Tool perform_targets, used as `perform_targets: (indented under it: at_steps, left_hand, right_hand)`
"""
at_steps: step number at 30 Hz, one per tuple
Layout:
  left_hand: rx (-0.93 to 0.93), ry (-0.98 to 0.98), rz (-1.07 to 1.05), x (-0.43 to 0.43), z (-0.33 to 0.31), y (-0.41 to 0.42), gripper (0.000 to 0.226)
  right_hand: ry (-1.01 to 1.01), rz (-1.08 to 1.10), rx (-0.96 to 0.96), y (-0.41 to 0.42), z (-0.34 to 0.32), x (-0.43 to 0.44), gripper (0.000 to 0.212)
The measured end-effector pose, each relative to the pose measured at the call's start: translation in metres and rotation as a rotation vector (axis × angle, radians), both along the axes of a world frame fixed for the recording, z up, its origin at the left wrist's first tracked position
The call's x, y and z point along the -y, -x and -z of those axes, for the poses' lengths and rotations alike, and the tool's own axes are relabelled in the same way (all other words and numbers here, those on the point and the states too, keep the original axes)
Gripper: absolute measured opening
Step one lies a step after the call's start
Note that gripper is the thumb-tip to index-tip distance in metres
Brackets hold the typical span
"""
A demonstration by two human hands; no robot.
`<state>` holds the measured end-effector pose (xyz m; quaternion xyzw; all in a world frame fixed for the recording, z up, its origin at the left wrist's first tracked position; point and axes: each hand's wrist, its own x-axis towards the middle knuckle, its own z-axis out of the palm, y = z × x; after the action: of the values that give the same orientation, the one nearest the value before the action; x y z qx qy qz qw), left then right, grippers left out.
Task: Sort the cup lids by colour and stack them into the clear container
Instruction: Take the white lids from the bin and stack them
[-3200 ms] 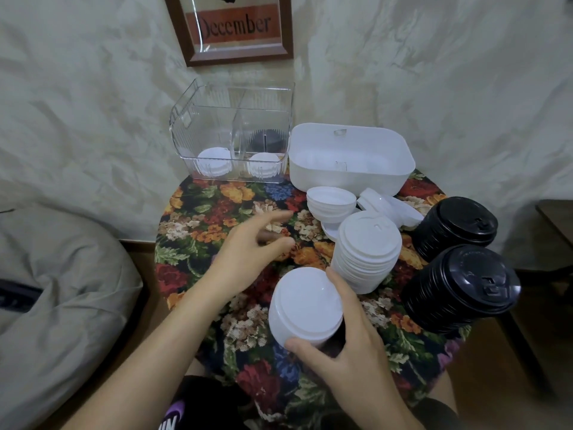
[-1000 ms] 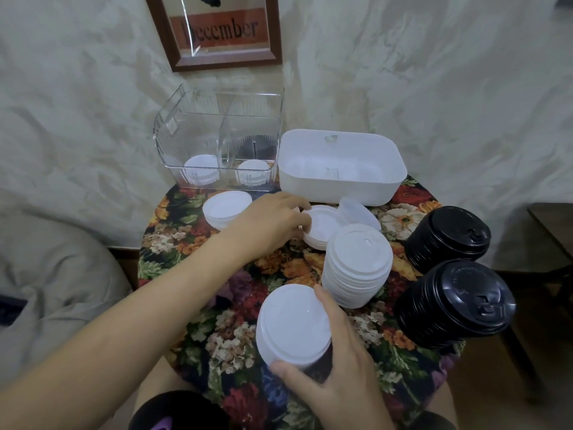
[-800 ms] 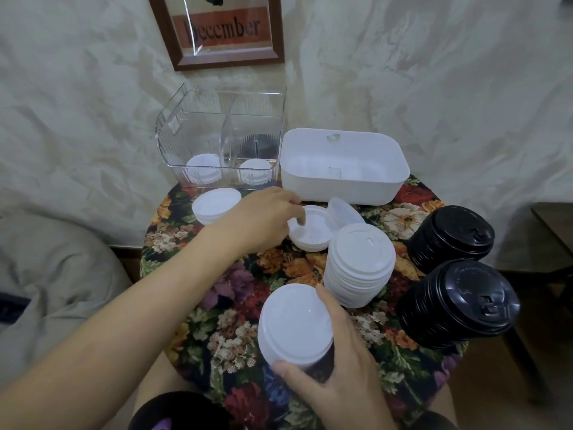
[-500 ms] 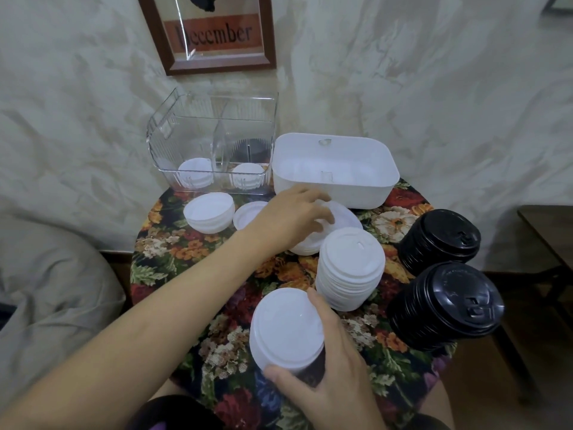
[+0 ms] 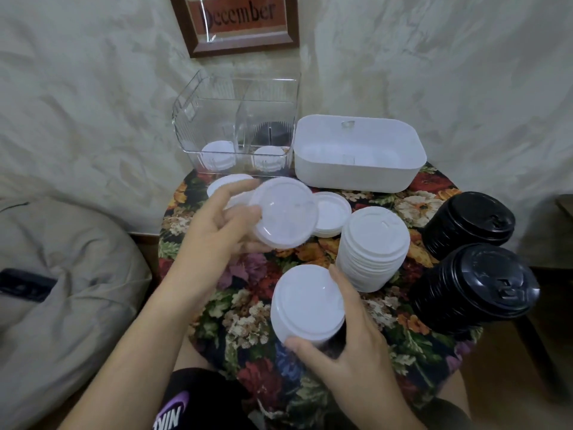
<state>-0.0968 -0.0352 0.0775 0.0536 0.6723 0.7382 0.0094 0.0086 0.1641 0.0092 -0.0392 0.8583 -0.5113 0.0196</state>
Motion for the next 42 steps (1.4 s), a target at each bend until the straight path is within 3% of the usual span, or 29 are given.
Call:
perform_targets:
  at_steps: [3,7,13,21,28,34,42]
  left_hand:
    - [0.178,-0.082,0.041,0.009,0.008,-0.014,0.035]
    - [0.251,0.043,0.167,0.004,0.016,-0.022,0.031]
    - [0.096,0.256,0.223,-0.002,0.014,-0.030,0.040]
    - [-0.046,0.344,0.259,-0.004,0.012,-0.026,0.038]
    - [-0.086,0.481,0.301,-0.003,0.015,-0.021,0.041]
    - [-0.122,0.571,0.372,-0.007,0.018,-0.023,0.038]
    - [-0.143,0.487,0.327,-0.018,0.021,-0.025,0.026]
  right_hand:
    - [0.039,0.007,0.015,-0.001,0.000,0.000,0.096]
    - [0.061,0.002,0.015,-0.003,-0.003,0.001,0.099]
    - [0.078,0.024,0.001,-0.003,-0.004,0.000,0.109]
    - [0.073,0.030,-0.010,-0.002,-0.004,0.000,0.114]
    - [0.062,0.015,0.014,-0.002,-0.003,0.001,0.106]
    - [0.081,0.036,0.017,-0.003,-0.003,-0.001,0.114]
    - [0.107,0.012,0.002,-0.003,-0.001,0.000,0.113]
